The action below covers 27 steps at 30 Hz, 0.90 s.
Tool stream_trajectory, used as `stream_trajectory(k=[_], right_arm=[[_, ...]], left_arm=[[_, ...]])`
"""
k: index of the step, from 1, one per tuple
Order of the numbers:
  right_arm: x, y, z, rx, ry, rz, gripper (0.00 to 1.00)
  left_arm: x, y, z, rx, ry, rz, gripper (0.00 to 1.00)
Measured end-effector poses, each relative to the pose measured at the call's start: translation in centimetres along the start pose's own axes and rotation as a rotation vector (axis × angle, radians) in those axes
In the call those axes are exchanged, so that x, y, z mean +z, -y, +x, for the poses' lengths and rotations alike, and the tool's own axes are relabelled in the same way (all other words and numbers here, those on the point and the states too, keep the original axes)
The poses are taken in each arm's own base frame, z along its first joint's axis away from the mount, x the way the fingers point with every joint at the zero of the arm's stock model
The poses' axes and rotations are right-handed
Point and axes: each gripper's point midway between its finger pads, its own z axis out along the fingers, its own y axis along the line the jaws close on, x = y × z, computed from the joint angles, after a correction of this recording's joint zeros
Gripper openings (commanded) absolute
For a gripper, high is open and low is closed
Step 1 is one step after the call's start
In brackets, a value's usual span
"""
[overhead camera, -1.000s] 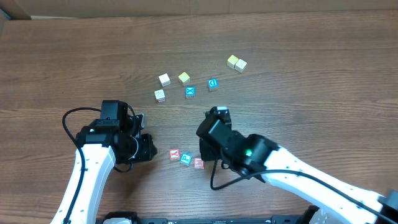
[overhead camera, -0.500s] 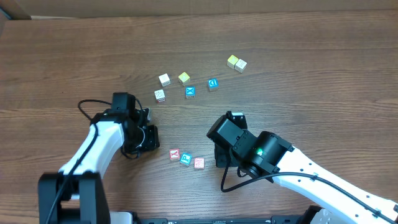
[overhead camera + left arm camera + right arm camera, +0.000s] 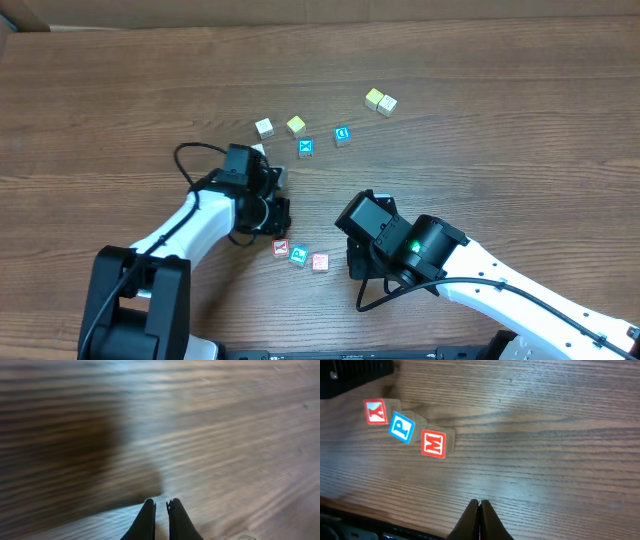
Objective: Flip 3 blocks
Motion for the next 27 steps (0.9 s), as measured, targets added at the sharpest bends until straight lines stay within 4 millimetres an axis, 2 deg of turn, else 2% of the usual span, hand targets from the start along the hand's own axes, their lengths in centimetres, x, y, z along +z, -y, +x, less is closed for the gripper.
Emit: stream_trajectory(k=[3, 12, 20, 27], right_arm=[[0.0, 0.1, 0.1, 0.000, -0.003, 0.003, 0.04], [0.0, -0.2, 0.4, -0.002, -0.022, -0.012, 0.05], [0.0, -0.2, 0.5, -0.004, -0.026, -0.015, 0.05], [0.0, -0.2, 0.5, -0.004, -0.026, -0.016, 0.05]], left_arm=[[0.2, 0.6, 0.6, 0.014, -0.022, 0.008, 0.04], [0.2, 0.4, 1.0, 0.008, -0.038, -0.006, 0.04], [0.1, 0.1, 2.4, -0.012, -0.093, -0.017, 0.04], [0.1, 0.4, 2.5, -0.010, -0.099, -0.001, 0.04]])
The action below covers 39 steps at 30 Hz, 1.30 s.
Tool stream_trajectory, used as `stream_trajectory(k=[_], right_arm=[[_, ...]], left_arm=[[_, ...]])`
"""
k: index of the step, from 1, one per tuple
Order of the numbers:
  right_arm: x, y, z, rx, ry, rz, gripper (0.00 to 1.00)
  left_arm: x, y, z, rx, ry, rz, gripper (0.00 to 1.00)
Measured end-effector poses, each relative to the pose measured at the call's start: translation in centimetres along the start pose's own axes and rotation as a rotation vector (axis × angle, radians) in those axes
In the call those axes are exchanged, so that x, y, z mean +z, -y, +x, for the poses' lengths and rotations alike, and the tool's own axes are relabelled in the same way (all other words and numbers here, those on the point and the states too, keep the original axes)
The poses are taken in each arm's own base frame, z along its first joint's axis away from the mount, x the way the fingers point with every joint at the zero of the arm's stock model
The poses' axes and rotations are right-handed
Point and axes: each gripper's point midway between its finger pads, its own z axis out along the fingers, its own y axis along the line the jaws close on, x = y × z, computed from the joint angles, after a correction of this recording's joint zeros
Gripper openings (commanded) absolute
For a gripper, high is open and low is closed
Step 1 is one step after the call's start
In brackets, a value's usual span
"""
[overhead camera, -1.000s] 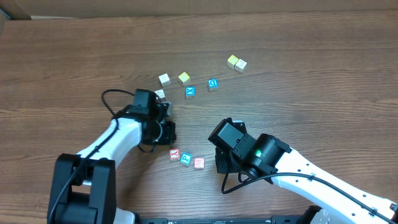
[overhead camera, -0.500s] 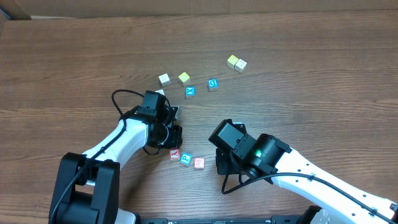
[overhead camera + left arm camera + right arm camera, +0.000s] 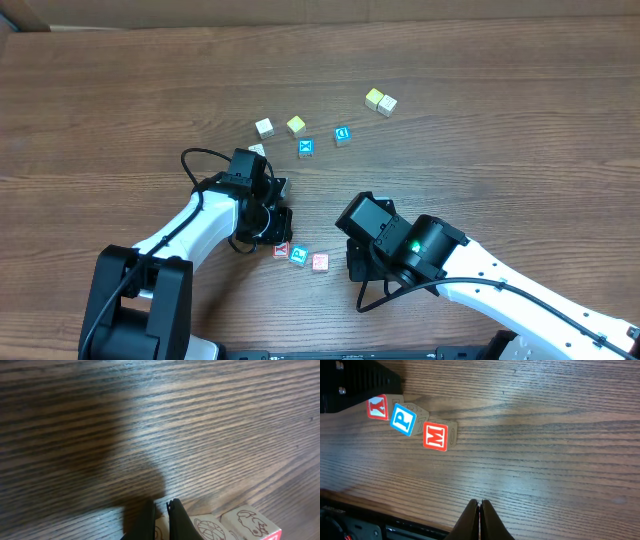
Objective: Flip 3 blocks
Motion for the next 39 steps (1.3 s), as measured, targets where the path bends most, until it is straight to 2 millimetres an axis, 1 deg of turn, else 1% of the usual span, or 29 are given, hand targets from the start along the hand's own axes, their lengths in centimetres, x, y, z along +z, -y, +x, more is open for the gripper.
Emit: stream_trajectory(k=[5, 14, 23, 26, 28, 29, 30, 31, 32, 34, 35, 37, 39], right_arm=[[0.0, 0.0, 0.0, 0.000, 0.001, -0.001, 0.05], [0.0, -0.1, -0.1, 0.000, 0.002, -0.002, 0.06], [0.0, -0.1, -0.1, 0.000, 0.001, -0.005, 0.06], [0.0, -0.2, -0.2, 0.000, 0.006, -0.010, 0.06], [0.0, -0.4, -0.3, -0.001, 0.011, -0.016, 0.06], [0.0, -0.5, -0.3, -0.001, 0.013, -0.019, 0.08], [0.0, -0.5, -0.4, 0.000, 0.015, -0.021, 0.15], [0.0, -0.6, -0.5, 0.004, 0.018, -0.024, 0.17], [0.0, -0.6, -0.5, -0.002, 0.020, -0.026, 0.15], [0.0, -0.7, -0.6, -0.008, 0.022, -0.028, 0.04], [0.0, -0.7, -0.6, -0.012, 0.023, -0.028, 0.04], [0.0, -0.6, -0.5, -0.019, 0.023, -0.027, 0.04], [0.0, -0.6, -0.5, -0.036, 0.021, -0.022, 0.04]], left_arm=[[0.0, 0.2, 0.1, 0.003, -0.002, 0.007, 0.04], [0.4, 1.3, 0.5, 0.044, -0.018, 0.013, 0.04], [0.4, 1.3, 0.4, 0.045, -0.014, 0.012, 0.04], [0.2, 1.0, 0.4, 0.040, -0.022, -0.014, 0.04], [-0.6, 0.8, 0.1, 0.034, -0.033, -0.045, 0.04], [-1.2, 0.8, -0.3, 0.032, -0.032, -0.059, 0.04], [-2.0, 0.8, -0.9, 0.030, -0.028, -0.076, 0.04], [-3.0, 0.9, -1.9, 0.031, -0.009, -0.093, 0.04], [-4.1, 0.9, -2.8, 0.031, 0.008, -0.110, 0.04], [-6.4, 1.2, -4.0, 0.036, 0.042, -0.140, 0.04], [-7.5, 1.2, -4.2, 0.033, 0.048, -0.156, 0.04], [-8.8, 1.0, -3.5, 0.029, 0.031, -0.187, 0.04], [-9.2, 0.4, -1.9, 0.021, -0.022, -0.220, 0.04]])
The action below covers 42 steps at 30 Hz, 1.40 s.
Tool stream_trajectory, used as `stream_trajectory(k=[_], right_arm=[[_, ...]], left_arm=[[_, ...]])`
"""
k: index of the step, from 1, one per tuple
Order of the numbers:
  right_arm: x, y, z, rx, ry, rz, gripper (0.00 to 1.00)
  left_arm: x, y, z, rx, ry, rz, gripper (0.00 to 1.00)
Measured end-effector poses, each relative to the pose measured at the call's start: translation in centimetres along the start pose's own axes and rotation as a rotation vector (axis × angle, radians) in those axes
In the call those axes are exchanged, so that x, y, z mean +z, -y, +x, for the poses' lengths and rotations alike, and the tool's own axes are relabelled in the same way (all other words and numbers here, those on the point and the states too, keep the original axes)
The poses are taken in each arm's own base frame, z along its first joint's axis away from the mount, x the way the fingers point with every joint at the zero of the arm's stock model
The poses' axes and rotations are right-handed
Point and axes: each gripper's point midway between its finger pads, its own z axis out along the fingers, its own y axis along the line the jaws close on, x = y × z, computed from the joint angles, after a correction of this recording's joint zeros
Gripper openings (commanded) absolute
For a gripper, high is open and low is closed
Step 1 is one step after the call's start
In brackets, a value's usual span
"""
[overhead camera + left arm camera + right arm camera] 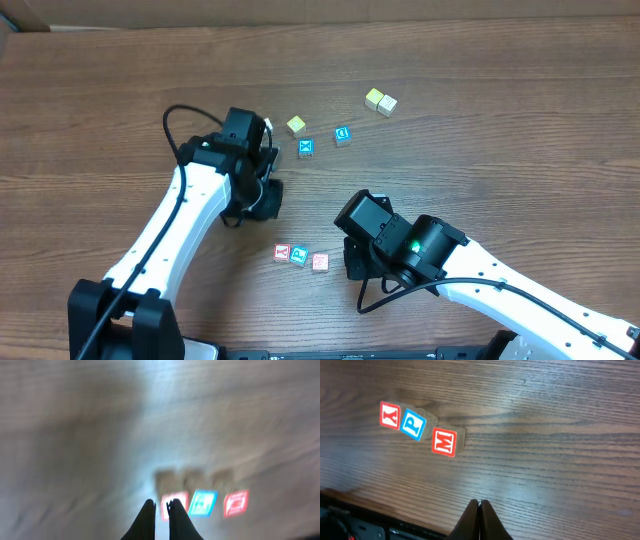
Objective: Flip 3 blocks
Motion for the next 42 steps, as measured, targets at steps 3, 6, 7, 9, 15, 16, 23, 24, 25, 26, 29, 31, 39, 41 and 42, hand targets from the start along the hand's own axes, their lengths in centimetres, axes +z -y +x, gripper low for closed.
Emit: stream_trajectory(k=[3, 6, 7, 9, 15, 16, 23, 24, 25, 26, 29, 31, 39, 41, 42], right_arm=[[0.0, 0.1, 0.1, -0.021, -0.005, 0.005, 0.04], [0.3, 0.2, 0.2, -0.028, -0.013, 0.010, 0.04], [0.6, 0.2, 0.2, -0.029, -0.021, 0.015, 0.04], [1.4, 0.0, 0.3, -0.031, -0.040, 0.019, 0.04], [4.5, -0.7, 0.4, -0.018, -0.103, 0.025, 0.04], [4.9, -0.6, 0.5, -0.008, -0.111, 0.031, 0.04], [6.8, 0.0, 1.9, 0.073, -0.171, 0.040, 0.04], [7.1, -0.1, 2.3, 0.083, -0.183, 0.028, 0.04], [7.4, -0.1, 2.6, 0.094, -0.195, 0.016, 0.04], [7.7, -0.1, 3.1, 0.106, -0.209, 0.006, 0.04], [8.6, -0.1, 3.9, 0.138, -0.238, -0.017, 0.04], [8.9, -0.2, 4.2, 0.154, -0.246, -0.029, 0.04], [10.0, -1.7, 3.2, 0.186, -0.223, -0.094, 0.04], [10.6, -1.8, 3.0, 0.190, -0.222, -0.096, 0.04], [11.0, -1.9, 3.0, 0.193, -0.222, -0.095, 0.04]], left_arm=[[1.2, -0.7, 1.8, -0.005, -0.059, -0.026, 0.04], [2.9, -1.3, 3.6, -0.016, -0.109, -0.040, 0.04], [3.4, -1.5, 4.1, -0.020, -0.120, -0.042, 0.04], [4.4, -1.6, 4.6, -0.024, -0.125, -0.042, 0.04], [5.7, -1.9, 5.1, -0.031, -0.117, -0.042, 0.04], [5.7, -1.9, 5.0, -0.031, -0.112, -0.041, 0.04], [5.7, -1.8, 4.7, -0.028, -0.102, -0.040, 0.04], [5.7, -1.8, 4.7, -0.028, -0.102, -0.040, 0.04], [5.7, -1.8, 4.7, -0.027, -0.102, -0.040, 0.04], [5.7, -1.8, 4.7, -0.026, -0.102, -0.040, 0.04], [5.7, -1.8, 4.7, -0.026, -0.102, -0.040, 0.04], [5.7, -1.8, 4.7, -0.027, -0.104, -0.040, 0.04], [5.7, -1.9, 4.8, -0.027, -0.108, -0.040, 0.04], [5.7, -1.9, 4.9, -0.027, -0.108, -0.040, 0.04], [5.7, -1.9, 4.9, -0.027, -0.110, -0.041, 0.04]])
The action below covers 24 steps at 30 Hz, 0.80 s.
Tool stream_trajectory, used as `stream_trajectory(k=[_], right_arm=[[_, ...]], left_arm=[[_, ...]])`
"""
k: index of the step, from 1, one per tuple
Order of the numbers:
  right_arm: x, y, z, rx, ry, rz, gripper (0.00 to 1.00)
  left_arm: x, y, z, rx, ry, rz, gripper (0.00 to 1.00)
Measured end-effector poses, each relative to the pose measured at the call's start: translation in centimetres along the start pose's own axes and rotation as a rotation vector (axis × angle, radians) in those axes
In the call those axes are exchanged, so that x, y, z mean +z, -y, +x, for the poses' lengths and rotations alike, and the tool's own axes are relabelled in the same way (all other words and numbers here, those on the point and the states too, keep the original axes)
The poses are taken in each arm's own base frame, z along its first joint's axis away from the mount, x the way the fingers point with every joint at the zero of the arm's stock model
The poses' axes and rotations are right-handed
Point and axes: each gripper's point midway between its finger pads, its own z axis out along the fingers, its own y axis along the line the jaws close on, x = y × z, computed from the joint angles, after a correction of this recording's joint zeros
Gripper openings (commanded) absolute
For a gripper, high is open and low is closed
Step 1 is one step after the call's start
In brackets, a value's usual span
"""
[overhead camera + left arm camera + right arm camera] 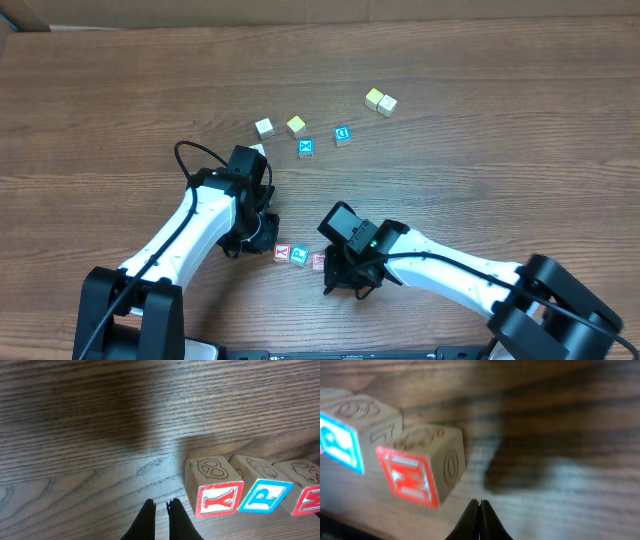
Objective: Flip 3 blocks
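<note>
Three letter blocks lie in a row near the front: red Y (282,251), blue P (299,255), red M (318,262). My left gripper (262,232) is low on the table just left of the Y block (214,487), fingertips (160,505) shut with nothing between them; P (260,490) and M (305,492) follow to the right. My right gripper (335,280) is low beside the M block (420,467), shut and empty (480,504), a little apart from the block's corner. The blue P block (345,435) shows behind M.
Loose blocks lie farther back: white (264,127), yellow (296,125), two blue ones (306,148) (342,135) and a pale yellow pair (380,101). Another white block (257,150) sits by the left arm. The table's front edge is close behind the right gripper.
The left gripper was raised and farther back; now it is down beside the Y block. The right gripper has moved left and down, close to the M block. The three blocks kept their places.
The left gripper was low near the row, then right at the Y block, then raised away toward the back, and is now low beside Y again. The right gripper stayed shut to the right of the row and has now come close to M. The row looks unchanged.
</note>
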Motion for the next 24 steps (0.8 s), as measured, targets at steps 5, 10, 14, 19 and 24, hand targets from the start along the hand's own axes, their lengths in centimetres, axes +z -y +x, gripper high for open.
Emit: stream_trajectory(k=[5, 10, 14, 19, 24], right_arm=[[0.6, -0.2, -0.4, 0.003, 0.005, -0.008, 0.04], [0.6, -0.6, -0.7, -0.002, 0.019, -0.021, 0.04], [0.6, -0.8, -0.9, -0.006, 0.026, -0.031, 0.04], [0.6, -1.0, -1.0, -0.009, 0.032, -0.038, 0.04], [0.6, -1.2, -1.2, -0.022, 0.041, -0.047, 0.04]], left_arm=[[0.0, 0.0, 0.1, -0.001, -0.005, 0.000, 0.04], [0.0, 0.0, 0.1, -0.001, -0.005, 0.000, 0.04], [0.0, 0.0, 0.1, -0.001, -0.005, 0.000, 0.04], [0.0, 0.0, 0.1, -0.001, -0.005, 0.000, 0.04], [0.0, 0.0, 0.1, -0.001, -0.005, 0.000, 0.04]])
